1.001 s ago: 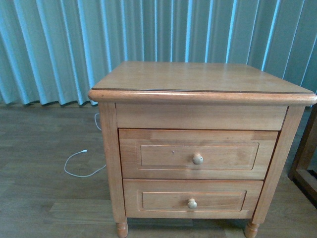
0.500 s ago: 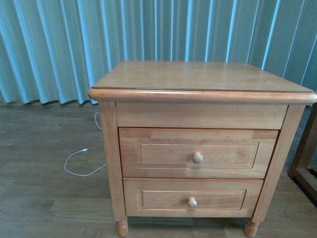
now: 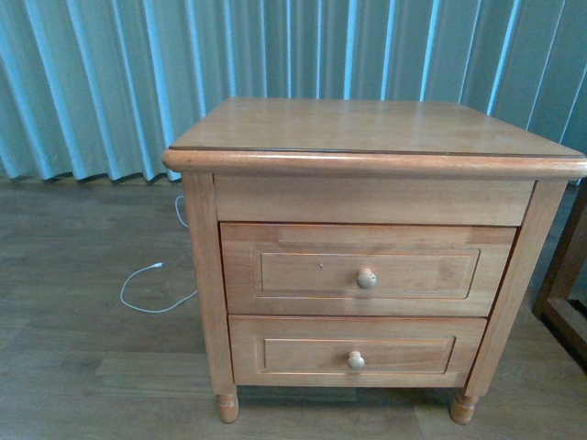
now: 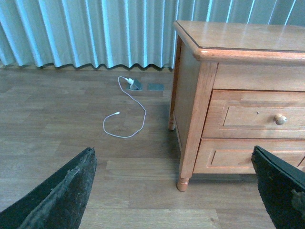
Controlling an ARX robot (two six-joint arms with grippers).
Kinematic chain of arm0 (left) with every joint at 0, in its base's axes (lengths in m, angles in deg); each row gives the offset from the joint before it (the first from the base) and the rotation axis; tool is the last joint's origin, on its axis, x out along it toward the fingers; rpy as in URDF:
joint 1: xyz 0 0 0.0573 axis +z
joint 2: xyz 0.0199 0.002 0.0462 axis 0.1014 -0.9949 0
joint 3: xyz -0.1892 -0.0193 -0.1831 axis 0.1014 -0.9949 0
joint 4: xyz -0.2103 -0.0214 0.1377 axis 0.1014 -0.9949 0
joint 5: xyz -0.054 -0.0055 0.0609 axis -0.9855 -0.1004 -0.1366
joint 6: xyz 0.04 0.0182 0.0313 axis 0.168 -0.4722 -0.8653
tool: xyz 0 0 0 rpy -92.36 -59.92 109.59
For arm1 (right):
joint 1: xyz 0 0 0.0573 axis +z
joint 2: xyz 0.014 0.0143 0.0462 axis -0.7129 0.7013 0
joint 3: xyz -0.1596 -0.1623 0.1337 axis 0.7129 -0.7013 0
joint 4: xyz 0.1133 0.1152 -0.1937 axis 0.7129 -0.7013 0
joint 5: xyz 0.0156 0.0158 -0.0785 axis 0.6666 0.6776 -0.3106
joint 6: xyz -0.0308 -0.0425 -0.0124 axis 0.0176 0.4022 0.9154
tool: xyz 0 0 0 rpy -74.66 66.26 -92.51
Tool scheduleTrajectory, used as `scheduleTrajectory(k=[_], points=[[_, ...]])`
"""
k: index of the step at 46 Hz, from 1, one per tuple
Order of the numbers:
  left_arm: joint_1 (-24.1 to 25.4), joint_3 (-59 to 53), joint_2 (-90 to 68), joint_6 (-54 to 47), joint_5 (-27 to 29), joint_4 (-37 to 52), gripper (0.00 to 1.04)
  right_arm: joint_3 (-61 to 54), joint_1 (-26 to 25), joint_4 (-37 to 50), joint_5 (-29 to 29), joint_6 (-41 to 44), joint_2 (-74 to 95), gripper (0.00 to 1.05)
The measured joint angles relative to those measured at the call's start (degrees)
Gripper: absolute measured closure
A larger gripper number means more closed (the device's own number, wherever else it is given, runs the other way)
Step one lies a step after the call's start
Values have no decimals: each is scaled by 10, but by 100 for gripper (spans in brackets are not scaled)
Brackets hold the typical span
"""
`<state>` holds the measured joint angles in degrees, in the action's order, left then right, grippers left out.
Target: Put charger into drawer
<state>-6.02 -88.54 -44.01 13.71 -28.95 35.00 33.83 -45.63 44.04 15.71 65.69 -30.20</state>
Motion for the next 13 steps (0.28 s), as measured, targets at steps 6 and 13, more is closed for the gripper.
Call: scheduleTrajectory(k=[6, 13], points=[[0, 0, 0, 0, 0, 0, 6, 0, 0, 0, 0, 0, 0, 18], [0, 0, 0, 0, 0, 0, 6, 0, 0, 0, 0, 0, 0, 9]])
